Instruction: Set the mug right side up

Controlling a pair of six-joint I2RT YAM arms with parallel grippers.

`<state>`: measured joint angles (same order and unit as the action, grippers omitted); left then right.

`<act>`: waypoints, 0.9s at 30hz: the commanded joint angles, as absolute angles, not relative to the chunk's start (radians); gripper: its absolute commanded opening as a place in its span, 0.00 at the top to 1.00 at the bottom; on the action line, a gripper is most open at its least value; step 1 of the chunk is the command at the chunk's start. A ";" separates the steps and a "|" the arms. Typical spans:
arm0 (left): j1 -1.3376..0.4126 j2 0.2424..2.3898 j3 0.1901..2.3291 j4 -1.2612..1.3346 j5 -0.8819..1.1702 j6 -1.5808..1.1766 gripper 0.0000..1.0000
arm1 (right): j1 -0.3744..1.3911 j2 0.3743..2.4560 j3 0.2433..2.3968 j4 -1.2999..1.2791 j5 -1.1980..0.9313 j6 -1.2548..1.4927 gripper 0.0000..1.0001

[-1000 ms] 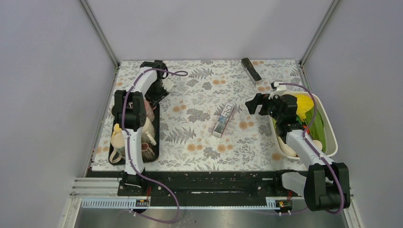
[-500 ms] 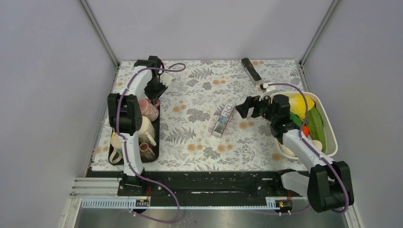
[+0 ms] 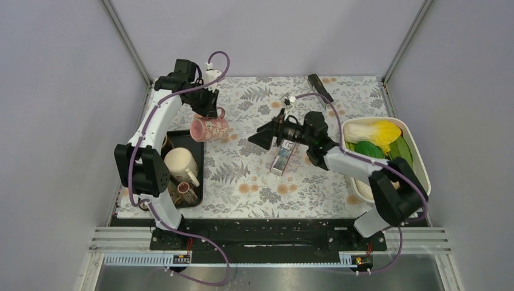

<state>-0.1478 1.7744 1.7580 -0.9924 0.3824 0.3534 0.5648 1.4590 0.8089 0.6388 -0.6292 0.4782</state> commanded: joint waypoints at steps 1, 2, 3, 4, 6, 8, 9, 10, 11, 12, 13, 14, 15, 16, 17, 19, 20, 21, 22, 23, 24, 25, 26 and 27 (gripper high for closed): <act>-0.173 1.672 1.767 -0.907 0.628 0.238 1.00 | 0.593 1.647 0.934 1.015 -0.719 0.791 0.01; -0.182 1.653 1.765 -0.908 0.656 0.233 1.00 | 0.598 1.673 0.957 1.025 -0.712 0.821 0.01; -0.190 1.636 1.760 -0.903 0.678 0.228 1.00 | 0.604 1.689 0.980 1.014 -0.705 0.830 0.01; -0.196 1.614 1.755 -0.898 0.700 0.223 1.00 | 0.612 1.700 0.997 0.990 -0.697 0.822 0.01; -0.202 1.595 1.755 -0.895 0.735 0.215 1.00 | 0.630 1.708 1.025 0.926 -0.687 0.789 0.01; -0.202 1.580 1.758 -0.896 0.750 0.212 1.00 | 0.638 1.710 1.032 0.895 -0.677 0.770 0.01; -0.204 1.574 1.759 -0.896 0.764 0.211 1.00 | 0.641 1.711 1.033 0.887 -0.675 0.768 0.01; -0.205 1.571 1.758 -0.895 0.779 0.206 1.00 | 0.644 1.715 1.036 0.876 -0.676 0.768 0.01; -0.204 1.570 1.759 -0.896 0.795 0.200 1.00 | 0.645 1.717 1.040 0.862 -0.675 0.765 0.01; -0.205 1.566 1.760 -0.896 0.811 0.194 1.00 | 0.646 1.721 1.043 0.848 -0.674 0.762 0.01; -0.207 1.565 1.763 -0.895 0.830 0.187 1.00 | 0.647 1.725 1.043 0.846 -0.672 0.759 0.01; -0.210 1.564 1.765 -0.895 0.838 0.182 1.00 | 0.648 1.728 1.042 0.850 -0.674 0.759 0.01; -0.214 1.561 1.764 -0.895 0.848 0.179 1.00 | 0.650 1.731 1.042 0.857 -0.677 0.766 0.01; -0.218 1.559 1.765 -0.896 0.856 0.176 1.00 | 0.653 1.733 1.046 0.866 -0.685 0.777 0.01; -0.223 1.557 1.760 -0.890 0.863 0.169 1.00 | 0.656 1.737 1.050 0.887 -0.702 0.790 0.01; -0.232 1.550 1.738 -0.869 0.862 0.160 1.00 | 0.663 1.740 1.057 0.961 -0.747 0.825 0.14; -0.234 1.549 1.728 -0.857 0.861 0.156 1.00 | 0.666 1.740 1.064 0.988 -0.766 0.843 0.30; -0.236 1.550 1.722 -0.849 0.861 0.153 1.00 | 0.670 1.737 1.074 1.000 -0.785 0.856 0.42; -0.236 1.551 1.721 -0.844 0.852 0.151 1.00 | 0.673 1.730 1.079 0.996 -0.800 0.861 0.53; -0.235 1.557 1.723 -0.844 0.837 0.151 1.00 | 0.674 1.720 1.079 0.987 -0.808 0.858 0.67; -0.235 1.559 1.725 -0.842 0.818 0.152 0.97 | 0.673 1.708 1.072 0.976 -0.807 0.844 0.88; -0.233 1.563 1.726 -0.842 0.795 0.155 0.81 | 0.672 1.687 1.056 0.939 -0.791 0.807 1.00; -0.228 1.560 1.724 -0.838 0.772 0.155 0.60 | 0.671 1.661 1.043 0.881 -0.768 0.753 1.00; -0.221 1.559 1.722 -0.833 0.751 0.155 0.41 | 0.668 1.633 1.038 0.779 -0.737 0.670 1.00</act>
